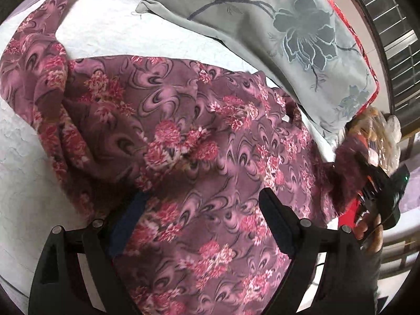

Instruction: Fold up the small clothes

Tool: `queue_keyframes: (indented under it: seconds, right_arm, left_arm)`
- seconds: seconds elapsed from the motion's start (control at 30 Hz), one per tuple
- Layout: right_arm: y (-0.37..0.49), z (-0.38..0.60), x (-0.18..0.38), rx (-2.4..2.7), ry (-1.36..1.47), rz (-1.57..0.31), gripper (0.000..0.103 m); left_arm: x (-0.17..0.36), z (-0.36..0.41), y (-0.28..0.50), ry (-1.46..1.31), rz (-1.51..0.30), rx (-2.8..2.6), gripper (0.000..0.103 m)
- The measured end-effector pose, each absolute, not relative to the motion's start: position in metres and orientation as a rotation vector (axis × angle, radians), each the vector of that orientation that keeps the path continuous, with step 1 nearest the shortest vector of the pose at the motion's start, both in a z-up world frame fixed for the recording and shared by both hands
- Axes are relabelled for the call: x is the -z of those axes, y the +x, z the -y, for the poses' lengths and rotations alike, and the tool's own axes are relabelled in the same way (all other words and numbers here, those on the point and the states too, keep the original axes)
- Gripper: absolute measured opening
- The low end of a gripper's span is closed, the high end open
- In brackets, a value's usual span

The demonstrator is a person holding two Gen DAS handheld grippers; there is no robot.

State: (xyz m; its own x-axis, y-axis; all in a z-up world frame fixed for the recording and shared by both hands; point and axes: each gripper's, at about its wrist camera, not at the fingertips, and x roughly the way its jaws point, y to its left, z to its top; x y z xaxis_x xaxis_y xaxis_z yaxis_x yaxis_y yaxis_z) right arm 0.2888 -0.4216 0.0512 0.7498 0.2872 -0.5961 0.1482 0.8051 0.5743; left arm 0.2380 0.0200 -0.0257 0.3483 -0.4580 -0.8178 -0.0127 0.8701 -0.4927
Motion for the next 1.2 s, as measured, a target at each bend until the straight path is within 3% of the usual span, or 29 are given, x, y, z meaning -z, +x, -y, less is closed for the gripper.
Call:
queue_keyframes:
  seconds: [0.4,0.63,0.8,1.0,1.07,1.1,1.13,1.2]
  right_arm:
    - [0.293,0.205,-0.039,-0.369,0.416,-0.873,0.012]
    - [0.257,0.126,-0.009,-0.503,0.379,-1.001,0.039]
    - [0.216,0.136,-0.013,-0.54,0.357,-1.003,0.045]
    - [0.189,0.231,-0.02,-0.35,0.443,-0.958,0.053]
    - [0.183,0.271,-0.016,-0.265,0.495,-0.949,0.054]
    - [0.179,0.293,-0.015,-0.223,0.529,-0.941,0.054]
    - [0.176,0.311,-0.014,-0.185,0.56,-0.93,0.054]
    - [0.168,0.35,-0.011,-0.107,0.621,-0.896,0.054]
  left_arm:
    - [0.02,-0.07,0.234,-0.533,-1.157,0.385,0.088]
    - [0.018,-0.082,0.229,-0.65,-1.159,0.416,0.088]
    - [0.023,-0.058,0.227,-0.69,-1.197,0.498,0.089]
    - [0.044,-0.002,0.234,-0.639,-1.296,0.506,0.088]
    - [0.04,0.006,0.235,-0.6,-1.252,0.448,0.068]
    - [0.036,0.009,0.236,-0.577,-1.231,0.444,0.028]
    - [0.031,0.012,0.238,-0.557,-1.222,0.452,0.006]
    - [0.019,0.005,0.235,-0.557,-1.18,0.425,0.005]
